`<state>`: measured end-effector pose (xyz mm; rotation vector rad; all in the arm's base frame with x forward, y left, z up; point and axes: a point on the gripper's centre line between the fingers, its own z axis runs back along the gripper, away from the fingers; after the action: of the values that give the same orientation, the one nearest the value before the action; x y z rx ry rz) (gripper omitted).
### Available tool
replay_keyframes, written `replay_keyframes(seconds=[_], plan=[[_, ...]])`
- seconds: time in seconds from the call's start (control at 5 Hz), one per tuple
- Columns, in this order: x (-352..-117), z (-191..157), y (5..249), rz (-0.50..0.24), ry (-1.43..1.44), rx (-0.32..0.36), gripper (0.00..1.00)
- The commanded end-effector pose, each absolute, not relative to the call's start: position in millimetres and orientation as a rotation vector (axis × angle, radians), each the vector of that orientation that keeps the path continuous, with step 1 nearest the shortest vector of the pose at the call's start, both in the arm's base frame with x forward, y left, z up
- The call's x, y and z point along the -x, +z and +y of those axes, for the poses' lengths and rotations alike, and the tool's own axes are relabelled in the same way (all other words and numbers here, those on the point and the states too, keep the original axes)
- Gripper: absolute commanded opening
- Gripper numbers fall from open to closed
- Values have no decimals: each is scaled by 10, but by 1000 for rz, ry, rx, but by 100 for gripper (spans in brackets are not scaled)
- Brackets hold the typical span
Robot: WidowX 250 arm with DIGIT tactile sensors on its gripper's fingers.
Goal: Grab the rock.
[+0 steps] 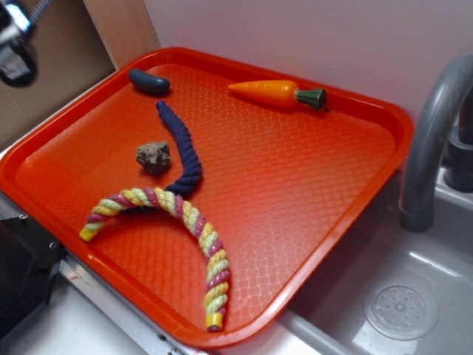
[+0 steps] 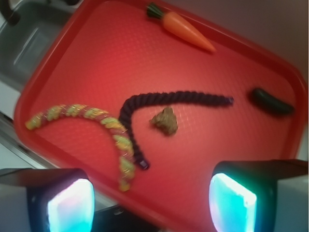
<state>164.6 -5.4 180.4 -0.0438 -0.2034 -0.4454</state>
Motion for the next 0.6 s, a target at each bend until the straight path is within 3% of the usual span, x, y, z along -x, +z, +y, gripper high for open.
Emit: replay_keyframes(seconds=[0.0,0.2,0.4], plan=[[-2010,-225,1473,-131,-922,-15,100],[-2082,-242,1319,-105,-987,-22,100],[-2127,-265,1155,-63,-985,-77,100]])
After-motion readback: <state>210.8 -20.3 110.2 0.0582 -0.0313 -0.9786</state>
